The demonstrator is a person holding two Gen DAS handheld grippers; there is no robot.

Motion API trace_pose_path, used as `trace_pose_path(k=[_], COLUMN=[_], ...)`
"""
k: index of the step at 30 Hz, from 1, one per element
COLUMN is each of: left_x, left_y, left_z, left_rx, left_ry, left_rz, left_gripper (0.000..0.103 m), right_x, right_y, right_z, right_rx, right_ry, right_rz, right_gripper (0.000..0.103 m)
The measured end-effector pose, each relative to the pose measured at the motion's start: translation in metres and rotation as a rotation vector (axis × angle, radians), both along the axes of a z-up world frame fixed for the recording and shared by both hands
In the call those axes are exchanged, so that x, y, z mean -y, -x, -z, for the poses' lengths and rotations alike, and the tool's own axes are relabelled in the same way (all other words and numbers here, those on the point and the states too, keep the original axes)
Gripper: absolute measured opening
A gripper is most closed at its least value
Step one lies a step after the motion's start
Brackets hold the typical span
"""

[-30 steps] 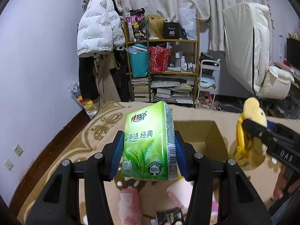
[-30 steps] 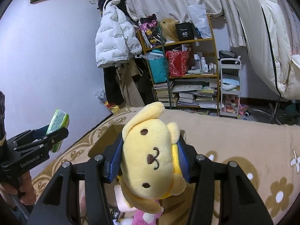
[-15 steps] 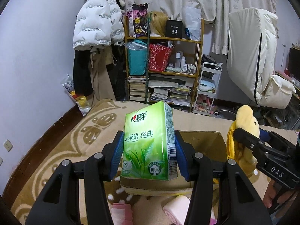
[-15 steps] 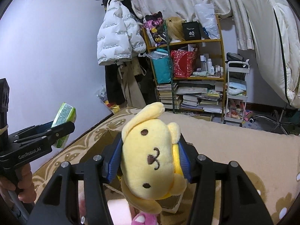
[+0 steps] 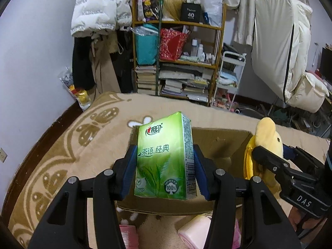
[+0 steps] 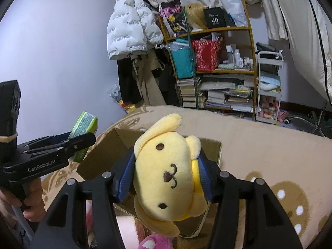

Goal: Organize soft objects
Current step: 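Drop the tissue pack and yellow dog into the box, opening both tools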

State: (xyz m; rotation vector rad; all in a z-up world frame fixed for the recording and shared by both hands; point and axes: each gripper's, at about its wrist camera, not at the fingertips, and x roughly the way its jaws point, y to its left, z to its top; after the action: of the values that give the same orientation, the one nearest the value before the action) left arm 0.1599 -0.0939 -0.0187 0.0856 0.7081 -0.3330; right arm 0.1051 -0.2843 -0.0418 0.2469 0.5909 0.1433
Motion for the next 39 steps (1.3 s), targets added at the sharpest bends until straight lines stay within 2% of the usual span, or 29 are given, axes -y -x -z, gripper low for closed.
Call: trace_pose_path(k=[7, 14, 18, 23, 26, 29, 32, 35, 37, 39], left_x=[0.001, 0.0, 0.0, -0.003, -0.006, -0.009, -0.014, -0.023, -0.028, -0.034], left_y=[-0.009, -0.012, -0.011, -0.009, -0.003, 0.005, 0.013, 0.024, 0.03, 0.038], left_z=[0.019, 0.032, 0.034, 0.032, 0.028, 0.021, 0.016, 0.01, 0.007, 0.003], left_rx=[-0.064, -0.097, -0.095, -0.101, -0.094, -0.067, -0.068, -0.063, -0.061, -0.068], left_ry=[-0.016, -0.04, -0.081, -0.097, -0.114, -0.147, -0.152, -0.164, -0.172, -0.171], left_rz=[-0.006, -0.015, -0.03, -0.047, -0.053, -0.071, -0.078, -0.102, -0.112, -0.125], left_gripper=[0.051, 0.053, 0.06, 0.068, 0.072, 0.082, 0.083, 0.093, 0.094, 0.095], right_x=[0.0, 0.003, 0.003, 0.002, 0.002, 0.003, 0.002, 0.001, 0.0, -0.002], right_y=[-0.005, -0.005, -0.005, -0.004, -0.003, 0.0, 0.005, 0.012, 0.018, 0.025], right_z=[0.013, 0.02, 0.023, 0.024, 0.023, 0.019, 0.014, 0.007, 0.002, -0.003], right_rx=[-0.028, -0.048, -0.062, -0.07, -0.07, -0.063, -0.051, -0.038, -0.027, -0.013], right_ry=[0.006, -0.004, -0.016, -0.012, -0.018, -0.024, -0.02, -0.02, -0.022, -0.013], right_rz=[-0.023, -0.035, -0.039, -0.035, -0.028, -0.022, -0.014, -0.007, 0.0, 0.011], right_gripper=[0.065, 0.066, 0.066, 0.069, 0.074, 0.076, 0.086, 0.092, 0.102, 0.103])
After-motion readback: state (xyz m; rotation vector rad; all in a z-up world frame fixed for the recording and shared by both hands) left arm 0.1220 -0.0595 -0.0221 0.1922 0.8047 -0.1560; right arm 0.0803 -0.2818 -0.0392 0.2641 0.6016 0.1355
